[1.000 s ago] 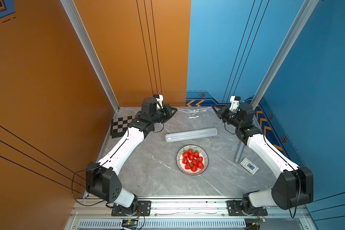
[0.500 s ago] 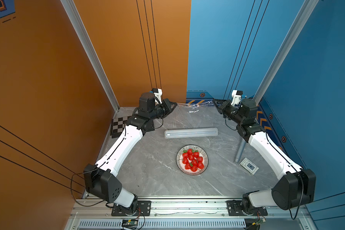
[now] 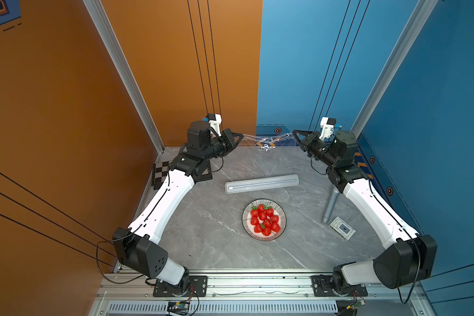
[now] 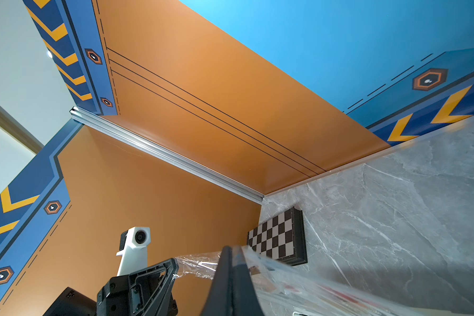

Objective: Wrap the plate with plastic wrap
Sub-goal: Pull the plastic wrap from the plastic wrap cutting box.

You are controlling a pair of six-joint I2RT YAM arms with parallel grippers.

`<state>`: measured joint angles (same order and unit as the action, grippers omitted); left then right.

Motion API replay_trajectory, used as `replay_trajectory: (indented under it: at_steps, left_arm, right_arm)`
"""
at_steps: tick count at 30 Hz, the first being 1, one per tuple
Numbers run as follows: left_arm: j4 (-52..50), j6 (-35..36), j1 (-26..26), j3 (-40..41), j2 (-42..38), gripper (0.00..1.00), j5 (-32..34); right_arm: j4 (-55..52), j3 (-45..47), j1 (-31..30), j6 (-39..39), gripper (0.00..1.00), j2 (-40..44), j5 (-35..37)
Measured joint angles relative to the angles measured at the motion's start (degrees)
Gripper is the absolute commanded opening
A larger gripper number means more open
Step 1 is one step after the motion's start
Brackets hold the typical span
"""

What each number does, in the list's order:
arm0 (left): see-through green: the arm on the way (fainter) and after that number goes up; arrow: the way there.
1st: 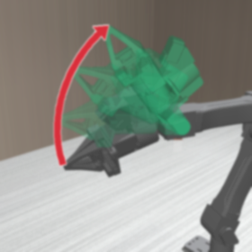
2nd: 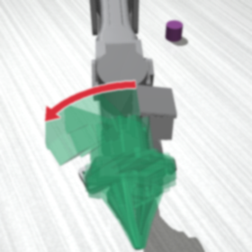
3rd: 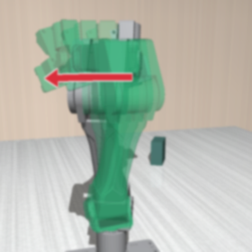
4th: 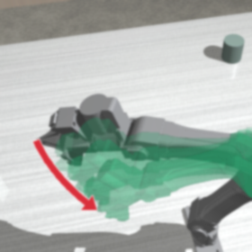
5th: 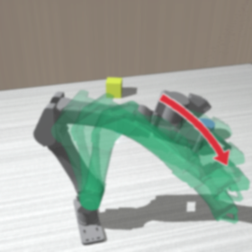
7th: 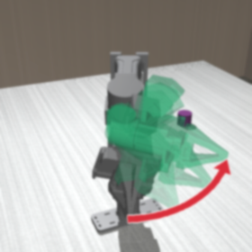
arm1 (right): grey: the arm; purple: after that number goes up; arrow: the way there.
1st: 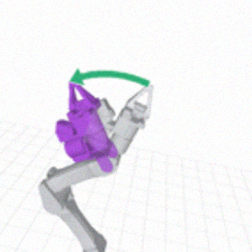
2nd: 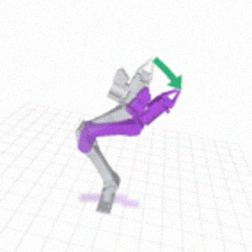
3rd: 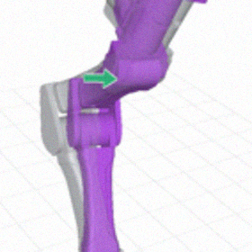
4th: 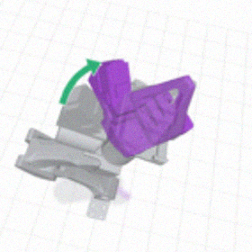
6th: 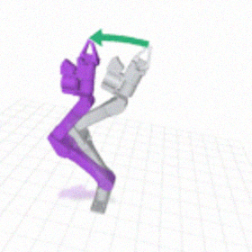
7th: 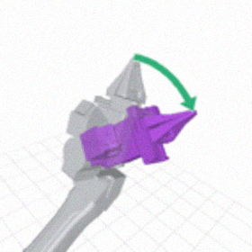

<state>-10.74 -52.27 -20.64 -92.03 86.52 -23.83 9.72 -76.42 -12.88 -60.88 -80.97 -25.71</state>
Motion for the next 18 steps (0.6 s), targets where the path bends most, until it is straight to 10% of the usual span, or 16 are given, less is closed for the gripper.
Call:
replay_trajectory:
  at_steps: [18]
  left_arm:
    - [-1.3,0.4,0.0,-2.0,0.2,0.00,0.4]
  right_arm:
    - [-0.8,-2.3,-0.7,0.0,0.00,0.0,0.0]
